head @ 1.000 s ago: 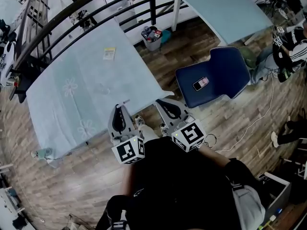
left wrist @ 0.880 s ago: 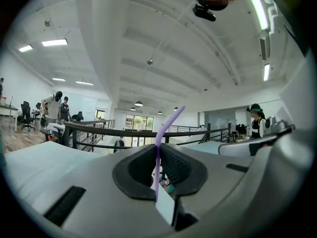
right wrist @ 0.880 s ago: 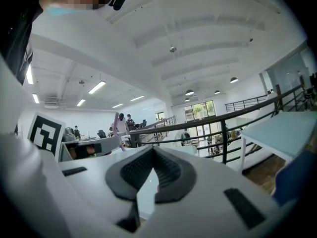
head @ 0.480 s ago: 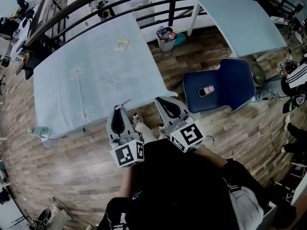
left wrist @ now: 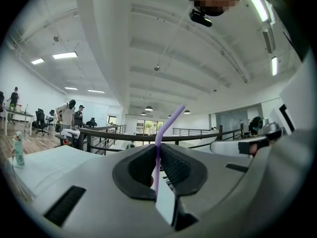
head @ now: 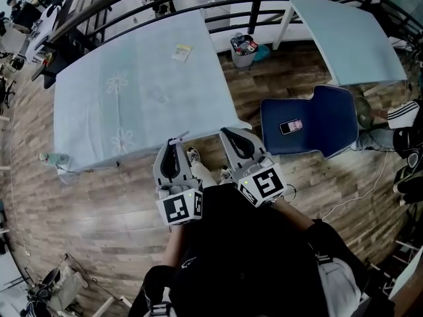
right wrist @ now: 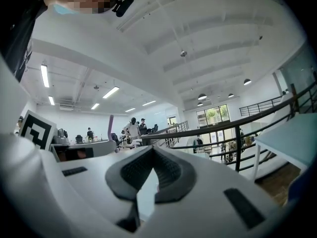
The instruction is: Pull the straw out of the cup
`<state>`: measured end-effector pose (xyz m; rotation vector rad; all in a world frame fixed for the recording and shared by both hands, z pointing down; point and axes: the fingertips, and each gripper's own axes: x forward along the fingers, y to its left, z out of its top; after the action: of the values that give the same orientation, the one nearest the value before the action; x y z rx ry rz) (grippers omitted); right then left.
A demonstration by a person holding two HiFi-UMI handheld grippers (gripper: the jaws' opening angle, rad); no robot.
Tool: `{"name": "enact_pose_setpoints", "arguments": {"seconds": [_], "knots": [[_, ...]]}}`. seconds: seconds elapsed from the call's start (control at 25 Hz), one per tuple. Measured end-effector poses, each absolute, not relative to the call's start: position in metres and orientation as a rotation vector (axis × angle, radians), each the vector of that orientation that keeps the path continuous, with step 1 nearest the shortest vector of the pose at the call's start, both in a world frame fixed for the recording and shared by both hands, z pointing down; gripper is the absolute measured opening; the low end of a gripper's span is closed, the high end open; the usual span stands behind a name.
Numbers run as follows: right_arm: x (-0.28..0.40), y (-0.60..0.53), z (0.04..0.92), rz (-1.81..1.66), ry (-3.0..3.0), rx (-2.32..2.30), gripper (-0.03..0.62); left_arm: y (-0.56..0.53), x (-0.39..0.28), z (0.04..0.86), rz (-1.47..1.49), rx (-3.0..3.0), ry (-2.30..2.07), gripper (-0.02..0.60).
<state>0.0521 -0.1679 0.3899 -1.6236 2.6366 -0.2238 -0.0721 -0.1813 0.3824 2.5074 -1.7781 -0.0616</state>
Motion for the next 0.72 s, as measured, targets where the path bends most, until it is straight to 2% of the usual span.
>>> {"name": "enact_pose_setpoints", "arguments": {"seconds": [0.72], "knots": [[0.048, -0.142, 0.395, -0.192, 2.648, -1.652, 0.008, -0.157, -0.064, 0.389, -0.098, 2.524, -1.698, 0.04]]}}
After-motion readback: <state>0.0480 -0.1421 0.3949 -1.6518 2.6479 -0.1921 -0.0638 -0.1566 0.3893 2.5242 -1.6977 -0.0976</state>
